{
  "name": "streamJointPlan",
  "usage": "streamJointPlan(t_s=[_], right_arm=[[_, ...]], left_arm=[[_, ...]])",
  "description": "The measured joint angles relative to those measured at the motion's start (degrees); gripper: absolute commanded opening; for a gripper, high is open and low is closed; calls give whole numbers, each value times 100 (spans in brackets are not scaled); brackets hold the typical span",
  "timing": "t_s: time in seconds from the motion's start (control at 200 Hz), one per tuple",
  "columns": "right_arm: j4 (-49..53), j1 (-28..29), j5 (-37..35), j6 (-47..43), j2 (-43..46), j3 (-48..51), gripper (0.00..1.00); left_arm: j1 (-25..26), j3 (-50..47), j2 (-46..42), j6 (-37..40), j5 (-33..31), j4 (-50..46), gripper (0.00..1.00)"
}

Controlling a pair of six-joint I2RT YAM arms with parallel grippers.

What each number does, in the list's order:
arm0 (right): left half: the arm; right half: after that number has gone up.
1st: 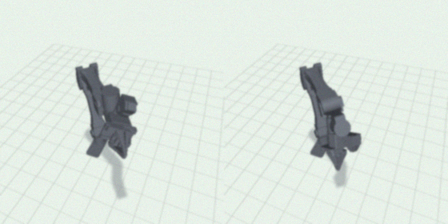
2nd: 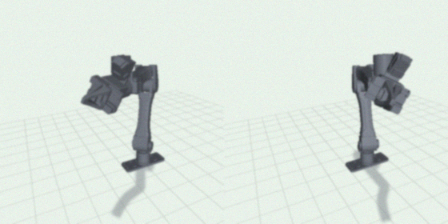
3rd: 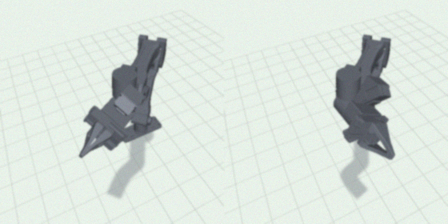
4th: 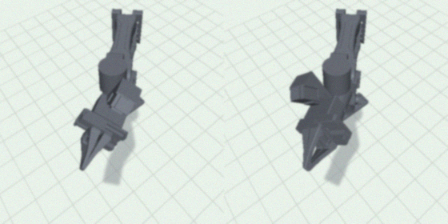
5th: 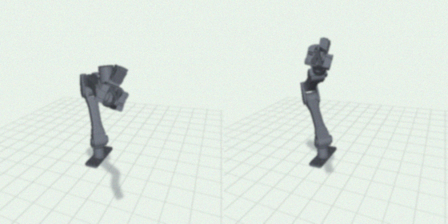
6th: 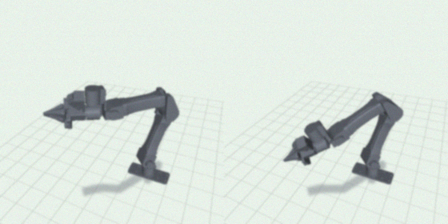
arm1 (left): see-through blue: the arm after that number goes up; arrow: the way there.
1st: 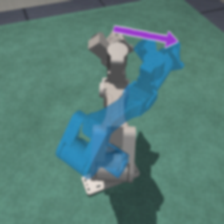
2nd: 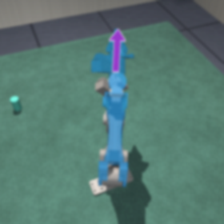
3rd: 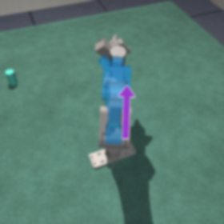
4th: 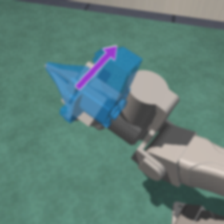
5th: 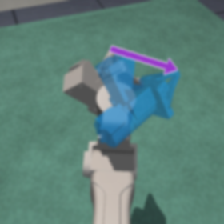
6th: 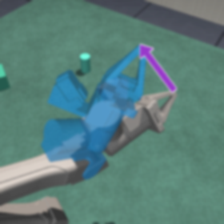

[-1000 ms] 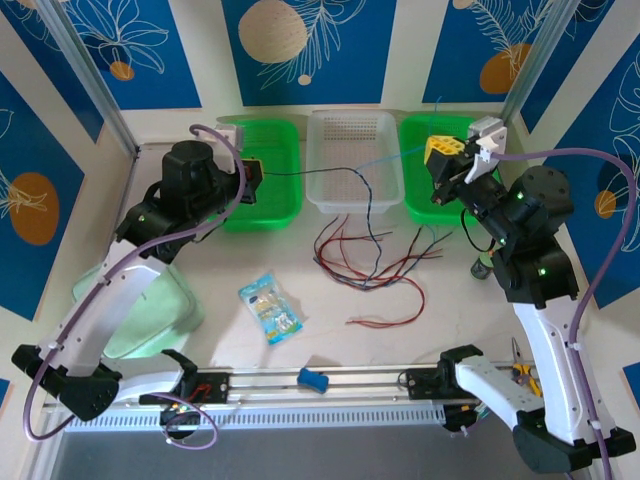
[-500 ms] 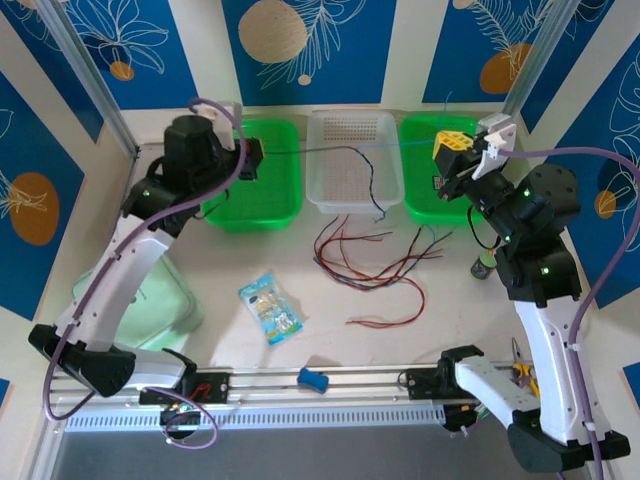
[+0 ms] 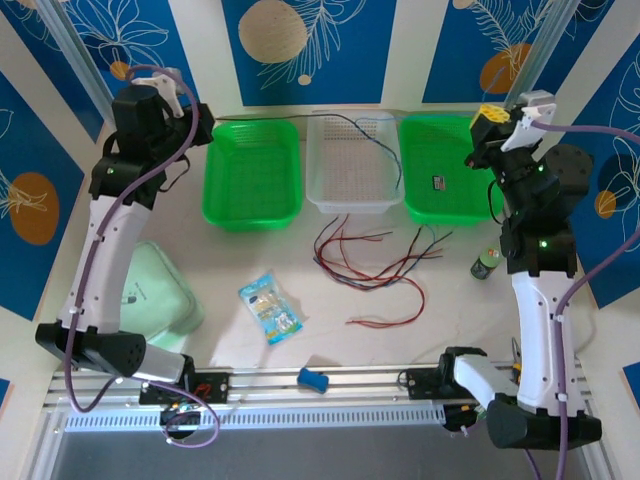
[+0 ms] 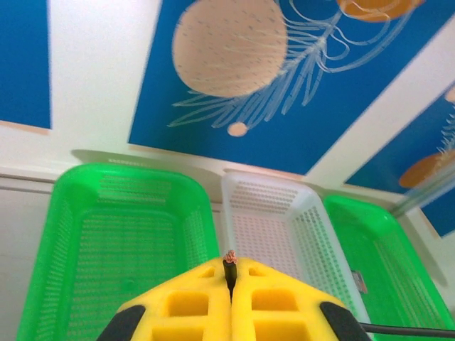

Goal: Untangle the cables

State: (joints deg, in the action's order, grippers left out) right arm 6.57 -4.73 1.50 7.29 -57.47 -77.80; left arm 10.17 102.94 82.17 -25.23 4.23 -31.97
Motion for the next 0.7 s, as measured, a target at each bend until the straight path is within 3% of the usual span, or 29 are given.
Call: streamJointPlan(t_s=[0.22,0.5,0.7], right_arm=[[-203,-413,-7,232,-326,-22,0],[-271,-942,4,490,-684,-391,0],[-269,-1132,-22,588,-866,-778,0]], left_arm=[[-649,24,203,-192,-267,317,0],[-1012,13,201,-352,-844,844,0],[-1163,-758,-192,-452,-1703,1523,0]])
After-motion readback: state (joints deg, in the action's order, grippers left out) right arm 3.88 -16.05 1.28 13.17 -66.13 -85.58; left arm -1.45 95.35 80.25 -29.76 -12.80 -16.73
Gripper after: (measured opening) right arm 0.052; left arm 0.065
